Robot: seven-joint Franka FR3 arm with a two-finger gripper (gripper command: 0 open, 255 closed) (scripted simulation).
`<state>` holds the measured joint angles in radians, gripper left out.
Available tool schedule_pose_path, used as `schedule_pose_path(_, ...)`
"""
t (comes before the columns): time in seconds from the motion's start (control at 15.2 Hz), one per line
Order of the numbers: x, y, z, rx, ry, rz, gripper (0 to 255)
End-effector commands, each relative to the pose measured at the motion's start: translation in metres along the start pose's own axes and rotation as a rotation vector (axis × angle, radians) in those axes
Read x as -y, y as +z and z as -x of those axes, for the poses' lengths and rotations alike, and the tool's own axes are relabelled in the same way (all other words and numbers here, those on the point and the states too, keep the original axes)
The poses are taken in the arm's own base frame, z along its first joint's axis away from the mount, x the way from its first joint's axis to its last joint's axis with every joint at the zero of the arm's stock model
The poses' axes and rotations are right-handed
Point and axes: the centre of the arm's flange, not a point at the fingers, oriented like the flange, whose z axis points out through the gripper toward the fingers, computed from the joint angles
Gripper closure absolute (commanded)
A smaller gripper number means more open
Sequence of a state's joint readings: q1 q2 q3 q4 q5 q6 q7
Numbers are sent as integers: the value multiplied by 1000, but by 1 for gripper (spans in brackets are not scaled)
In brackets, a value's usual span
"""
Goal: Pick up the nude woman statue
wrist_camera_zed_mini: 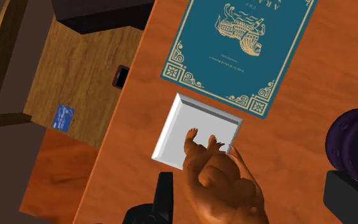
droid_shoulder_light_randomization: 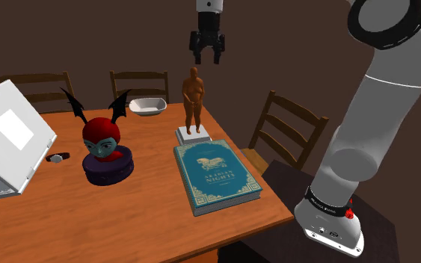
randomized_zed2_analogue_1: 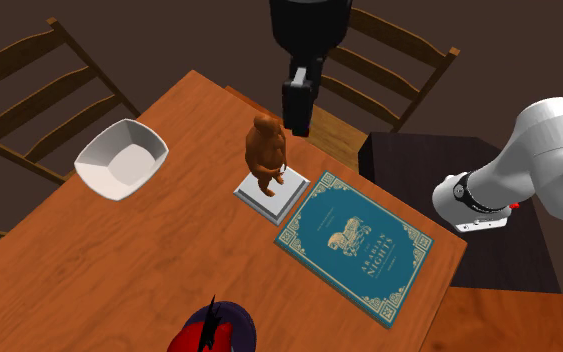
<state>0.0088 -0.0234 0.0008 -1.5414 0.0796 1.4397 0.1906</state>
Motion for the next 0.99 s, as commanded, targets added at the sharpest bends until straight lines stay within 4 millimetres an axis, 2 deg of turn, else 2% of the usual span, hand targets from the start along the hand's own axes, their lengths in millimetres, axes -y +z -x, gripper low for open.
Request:
schedule_pose_path(0.0, 6, 1, -27, 7, 4, -4, 0)
schedule_pose_path(0.2, 15, -3, -61, 16, 9, -9, 0)
schedule_pose_path(0.66, 12, 34, -65, 16, 9, -9, 0)
schedule_pose_path(0.79, 12, 37, -65, 16, 9, -9, 0)
schedule_pose_path(0.86, 12, 36, -65, 16, 9, -9, 255)
schedule_pose_path(0.92, 12, 36, -65, 16, 9, -9, 255)
